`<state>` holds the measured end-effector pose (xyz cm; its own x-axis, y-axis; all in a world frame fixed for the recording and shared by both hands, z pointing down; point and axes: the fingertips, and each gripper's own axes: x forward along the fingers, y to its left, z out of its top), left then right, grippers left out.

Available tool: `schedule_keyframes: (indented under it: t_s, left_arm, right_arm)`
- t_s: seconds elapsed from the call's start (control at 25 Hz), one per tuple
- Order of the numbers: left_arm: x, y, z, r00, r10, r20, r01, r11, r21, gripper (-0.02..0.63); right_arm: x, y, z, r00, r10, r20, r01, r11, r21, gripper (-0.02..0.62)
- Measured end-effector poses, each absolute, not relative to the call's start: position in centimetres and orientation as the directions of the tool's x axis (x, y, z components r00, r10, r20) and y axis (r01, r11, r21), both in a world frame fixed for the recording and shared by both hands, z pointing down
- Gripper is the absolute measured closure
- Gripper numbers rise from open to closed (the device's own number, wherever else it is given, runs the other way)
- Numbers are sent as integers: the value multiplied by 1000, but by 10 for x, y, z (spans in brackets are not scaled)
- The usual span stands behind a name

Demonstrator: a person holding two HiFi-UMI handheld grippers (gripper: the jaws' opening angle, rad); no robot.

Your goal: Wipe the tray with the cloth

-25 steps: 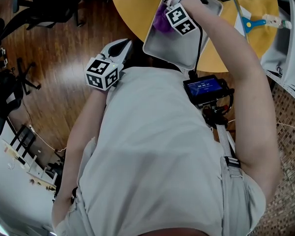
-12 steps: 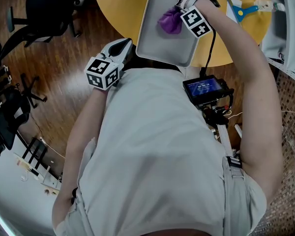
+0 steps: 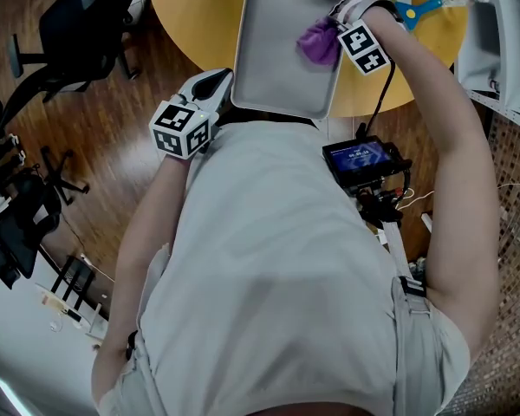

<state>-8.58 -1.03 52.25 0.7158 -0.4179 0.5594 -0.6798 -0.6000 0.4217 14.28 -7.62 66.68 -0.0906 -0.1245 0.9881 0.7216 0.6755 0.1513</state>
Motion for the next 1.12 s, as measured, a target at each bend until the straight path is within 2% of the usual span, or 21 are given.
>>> schedule_keyframes:
  t_s: [0.32,0.84,1.12]
  left_arm:
    - [-97,-2,520,699,-445,560,-705,-555,440,606]
    - [-124,18,501,640,-526,561,-768,-463,443,606]
    - [-127,18,506,626,-543,560,-780,-438,447,606]
  right_arm:
    - [113,-90,660,-143,-161,977,760,614,212,537]
    - [-1,-124,635,-240,-229,943,831,454,322,537]
    - [-6,-128,639,-233,-221,947,863,402,306,538]
